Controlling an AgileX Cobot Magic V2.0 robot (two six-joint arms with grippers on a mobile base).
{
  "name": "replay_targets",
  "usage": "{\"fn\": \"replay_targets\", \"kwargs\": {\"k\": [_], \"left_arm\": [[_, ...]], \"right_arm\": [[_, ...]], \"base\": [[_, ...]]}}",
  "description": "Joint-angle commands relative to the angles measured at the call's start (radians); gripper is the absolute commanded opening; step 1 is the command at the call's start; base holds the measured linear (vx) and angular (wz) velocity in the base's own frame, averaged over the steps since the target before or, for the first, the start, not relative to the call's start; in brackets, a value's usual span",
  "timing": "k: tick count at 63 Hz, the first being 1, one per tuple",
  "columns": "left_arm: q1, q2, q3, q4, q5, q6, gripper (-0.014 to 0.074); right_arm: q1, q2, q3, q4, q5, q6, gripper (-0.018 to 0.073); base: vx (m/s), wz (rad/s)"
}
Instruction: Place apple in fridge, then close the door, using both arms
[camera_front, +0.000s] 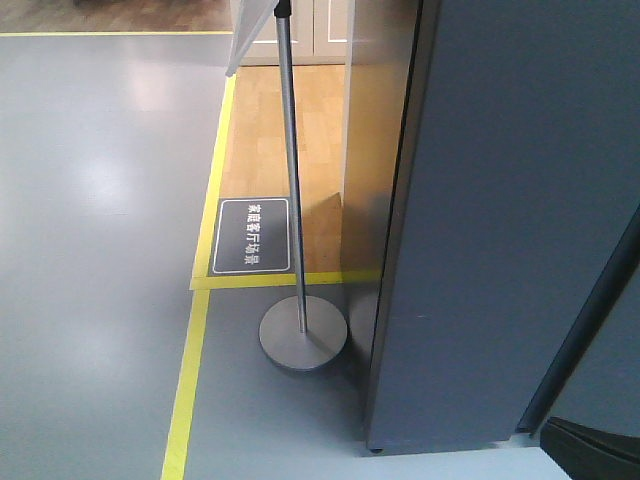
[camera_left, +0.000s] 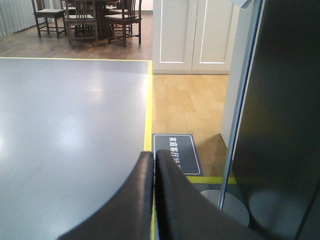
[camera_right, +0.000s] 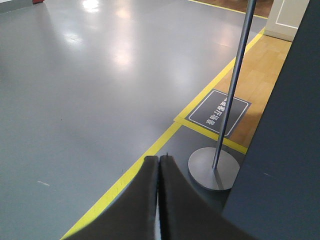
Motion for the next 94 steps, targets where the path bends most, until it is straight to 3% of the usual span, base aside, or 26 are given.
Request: {"fn": "replay_targets", "kwargs": {"k": [1, 29, 45, 54, 60, 68, 80, 86, 88, 94], "left_arm": [[0.004, -0.006, 0.021, -0.003, -0.070, -0.004, -0.0007], [0.004, -0.006, 0.021, -0.003, -0.070, -0.004, -0.0007], [0.004, -0.006, 0.021, -0.003, -0.070, -0.004, -0.0007], [0.004, -0.006, 0.021, -0.003, -0.070, -0.004, -0.0007], [0.004, -0.006, 0.021, -0.003, -0.070, -0.004, -0.0007], [0.004, -0.006, 0.021, -0.003, -0.070, -0.004, -0.0007], [0.004, -0.006, 0.021, -0.003, -0.068, -0.004, -0.0007], [0.004, -0.006, 0.021, -0.003, -0.068, -0.004, -0.0007], [0.004, -0.006, 0.021, -0.003, -0.068, -0.004, -0.0007], [0.004, -0.006, 0.021, -0.003, -0.068, -0.004, -0.0007]], "right_arm": [[0.001, 0.010, -0.024, 0.044, -0.026, -0.008, -0.0003], [0.022, 0.010, -0.023, 0.033, -0.042, -0.008, -0.0003], [0.146, -0.066, 0.006, -0.055, -0.262, 0.034, -0.0003], [0.169, -0.165, 0.106, -0.130, -0.404, 0.213, -0.0003], [0.167, -0.256, 0.157, -0.276, -0.439, 0.411, -0.0003], [0.167, -0.354, 0.194, -0.545, -0.467, 0.722, -0.0003], [0.167, -0.351, 0.278, -0.945, -0.646, 1.211, -0.0003], [0.167, -0.351, 0.340, -1.052, -0.791, 1.341, -0.0003], [0.167, -0.351, 0.363, -1.070, -0.859, 1.360, -0.0003], [0.167, -0.351, 0.358, -1.082, -0.881, 1.368, -0.0003]], "base": [[0.00, 0.00], [0.00, 0.00], [0.00, 0.00], [0.00, 0.00], [0.00, 0.00], [0.00, 0.00], [0.00, 0.00], [0.00, 0.00], [0.00, 0.00], [0.00, 0.00]]}}
